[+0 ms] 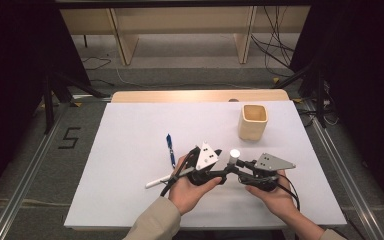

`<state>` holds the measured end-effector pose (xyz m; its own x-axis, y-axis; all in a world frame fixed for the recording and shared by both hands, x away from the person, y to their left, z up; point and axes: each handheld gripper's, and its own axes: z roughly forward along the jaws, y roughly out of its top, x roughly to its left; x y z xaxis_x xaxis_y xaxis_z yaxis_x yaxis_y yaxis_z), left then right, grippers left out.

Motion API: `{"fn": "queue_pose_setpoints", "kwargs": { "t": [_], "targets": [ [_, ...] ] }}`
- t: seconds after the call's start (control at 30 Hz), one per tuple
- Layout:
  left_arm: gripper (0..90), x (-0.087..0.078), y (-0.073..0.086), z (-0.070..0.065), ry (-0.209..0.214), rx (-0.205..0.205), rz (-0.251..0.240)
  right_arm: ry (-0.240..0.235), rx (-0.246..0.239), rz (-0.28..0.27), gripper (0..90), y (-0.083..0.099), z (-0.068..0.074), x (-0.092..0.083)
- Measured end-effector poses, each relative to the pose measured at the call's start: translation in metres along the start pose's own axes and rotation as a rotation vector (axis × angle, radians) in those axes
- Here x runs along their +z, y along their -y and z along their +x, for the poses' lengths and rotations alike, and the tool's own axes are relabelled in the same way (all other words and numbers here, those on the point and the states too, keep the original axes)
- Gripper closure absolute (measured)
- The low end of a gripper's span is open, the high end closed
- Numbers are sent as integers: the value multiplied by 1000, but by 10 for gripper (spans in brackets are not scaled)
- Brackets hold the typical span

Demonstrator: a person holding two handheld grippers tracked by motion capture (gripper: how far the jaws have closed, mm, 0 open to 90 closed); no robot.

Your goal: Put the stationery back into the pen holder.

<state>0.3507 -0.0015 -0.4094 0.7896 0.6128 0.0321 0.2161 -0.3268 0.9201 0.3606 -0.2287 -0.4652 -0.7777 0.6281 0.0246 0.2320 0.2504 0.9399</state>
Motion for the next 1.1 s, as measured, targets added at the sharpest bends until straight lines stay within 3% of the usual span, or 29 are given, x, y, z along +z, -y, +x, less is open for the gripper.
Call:
{"fn": "queue_pose_setpoints", "kwargs": {
  "t": [0.17, 0.3, 0.4, 0.47, 0.63, 1.1],
  "targets": [
    [251, -18, 9, 9, -39, -10, -16, 70, 34, -57, 711, -11, -21, -7],
    [220, -39, 25, 19, -94, 0, -9, 118, 54, -81, 711, -20, -34, -10],
    [201, -53, 39, 28, -132, -7, 16, 176, 73, -105, 711, -30, -53, -12],
    [199, -64, 53, 36, -168, -32, 33, 207, 78, -112, 711, -33, -61, -12],
    [201, -74, 65, 44, -211, -38, 51, 248, 81, -124, 712, -41, -74, -12],
    [210, -87, 77, 58, -264, -62, 73, 359, 105, -141, 711, -64, -117, -1]
  ]
}}
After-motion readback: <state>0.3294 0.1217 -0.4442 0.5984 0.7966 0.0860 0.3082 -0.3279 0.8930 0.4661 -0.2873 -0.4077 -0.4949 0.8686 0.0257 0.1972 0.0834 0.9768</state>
